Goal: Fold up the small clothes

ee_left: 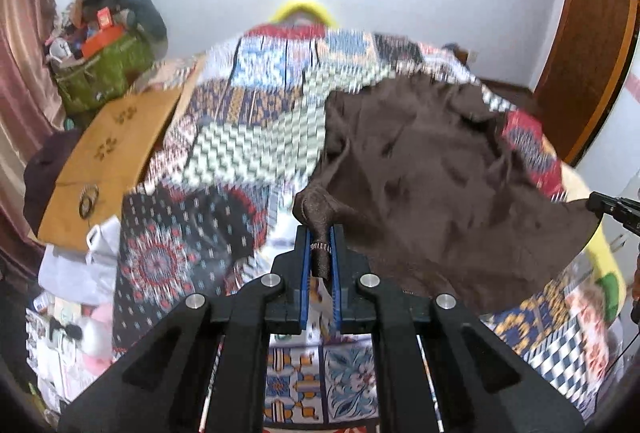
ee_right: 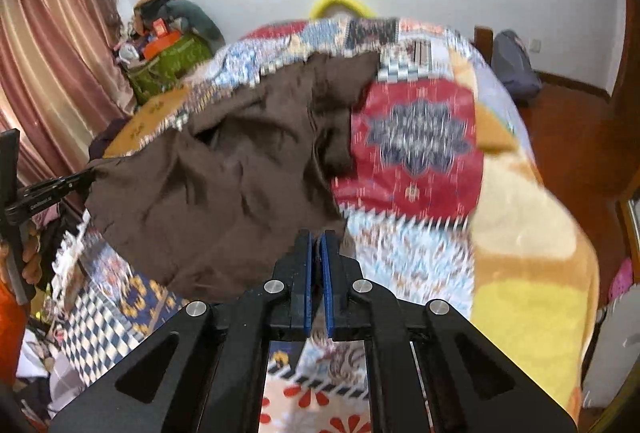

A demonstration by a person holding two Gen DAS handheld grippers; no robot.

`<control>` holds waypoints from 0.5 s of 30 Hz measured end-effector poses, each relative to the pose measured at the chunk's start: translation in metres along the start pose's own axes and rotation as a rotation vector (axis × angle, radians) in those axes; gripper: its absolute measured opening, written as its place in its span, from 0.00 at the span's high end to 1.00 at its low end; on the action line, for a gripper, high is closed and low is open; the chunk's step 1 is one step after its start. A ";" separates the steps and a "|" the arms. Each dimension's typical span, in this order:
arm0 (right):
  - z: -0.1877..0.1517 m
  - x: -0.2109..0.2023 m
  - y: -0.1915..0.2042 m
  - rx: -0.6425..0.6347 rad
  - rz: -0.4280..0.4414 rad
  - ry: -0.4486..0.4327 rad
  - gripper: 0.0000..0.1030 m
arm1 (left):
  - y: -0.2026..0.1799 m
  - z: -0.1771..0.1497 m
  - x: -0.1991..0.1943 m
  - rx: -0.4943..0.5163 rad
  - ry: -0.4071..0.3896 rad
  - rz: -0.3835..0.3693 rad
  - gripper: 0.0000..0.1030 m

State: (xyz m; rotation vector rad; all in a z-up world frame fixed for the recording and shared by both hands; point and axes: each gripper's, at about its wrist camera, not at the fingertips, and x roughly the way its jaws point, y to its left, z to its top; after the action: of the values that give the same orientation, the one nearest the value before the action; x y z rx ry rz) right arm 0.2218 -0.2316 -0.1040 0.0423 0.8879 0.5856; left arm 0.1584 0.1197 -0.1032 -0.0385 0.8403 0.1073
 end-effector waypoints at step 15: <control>0.088 -0.020 0.007 -0.046 -0.028 -0.189 0.96 | -0.011 0.088 -0.019 0.005 -0.120 0.002 0.92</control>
State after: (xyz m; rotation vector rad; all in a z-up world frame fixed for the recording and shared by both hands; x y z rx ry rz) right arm 0.2741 -0.2176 -0.0315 0.0428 0.6901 0.5662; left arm 0.2126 0.1137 -0.0304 -0.0267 0.7203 0.1083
